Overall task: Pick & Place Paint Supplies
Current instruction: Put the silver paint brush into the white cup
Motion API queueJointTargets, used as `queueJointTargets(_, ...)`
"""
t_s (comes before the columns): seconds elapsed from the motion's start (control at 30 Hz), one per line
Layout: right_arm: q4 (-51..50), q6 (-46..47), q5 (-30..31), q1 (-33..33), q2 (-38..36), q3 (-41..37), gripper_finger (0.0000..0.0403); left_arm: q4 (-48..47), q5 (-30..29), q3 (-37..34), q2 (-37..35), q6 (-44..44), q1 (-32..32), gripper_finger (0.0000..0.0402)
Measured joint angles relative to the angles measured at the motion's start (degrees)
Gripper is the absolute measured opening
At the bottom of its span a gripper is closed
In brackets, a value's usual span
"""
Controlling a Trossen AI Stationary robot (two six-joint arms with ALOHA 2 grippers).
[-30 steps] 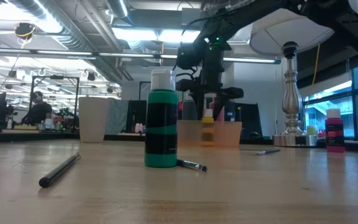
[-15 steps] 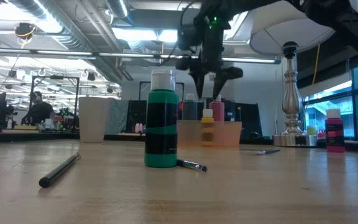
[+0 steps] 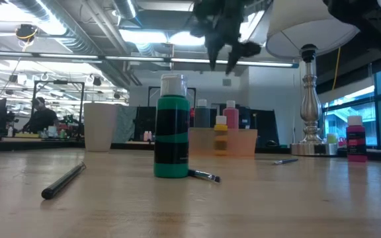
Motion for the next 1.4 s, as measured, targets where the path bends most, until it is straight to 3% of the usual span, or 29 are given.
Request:
queueJointTargets(0.43, 0.0, 5.3, -1.1, 6.7, -7.6, -0.1, 0.0213, -5.4, 0.9, 0.0, 0.0, -7.5, 0.0, 0.0127)
queueJointTargets(0.57, 0.0, 8.2, -1.2, 10.4, -8.1, -0.1, 0.0213, -6.4, 1.8, 0.0, 0.0, -13.3, 0.0, 0.0127)
queueJointTargets(0.73, 0.4, 11.9, -1.9, 14.9, -8.1, -0.1, 0.0213, -6.7, 4.7, 0.0, 0.0, -20.3, 0.0, 0.0127)
queueJointTargets(1.2, 6.2, 25.7, -4.7, 28.2, -8.1, -0.1, 0.0213, -13.0, 18.5, 0.0, 0.0, -24.4, 0.0, 0.0127)
queueJointTargets(1.4, 6.2, 30.3, -7.6, 35.8, -8.1, -0.1, 0.0213, -11.6, 18.7, -1.7, 0.0, -24.4, 0.0, 0.0127)
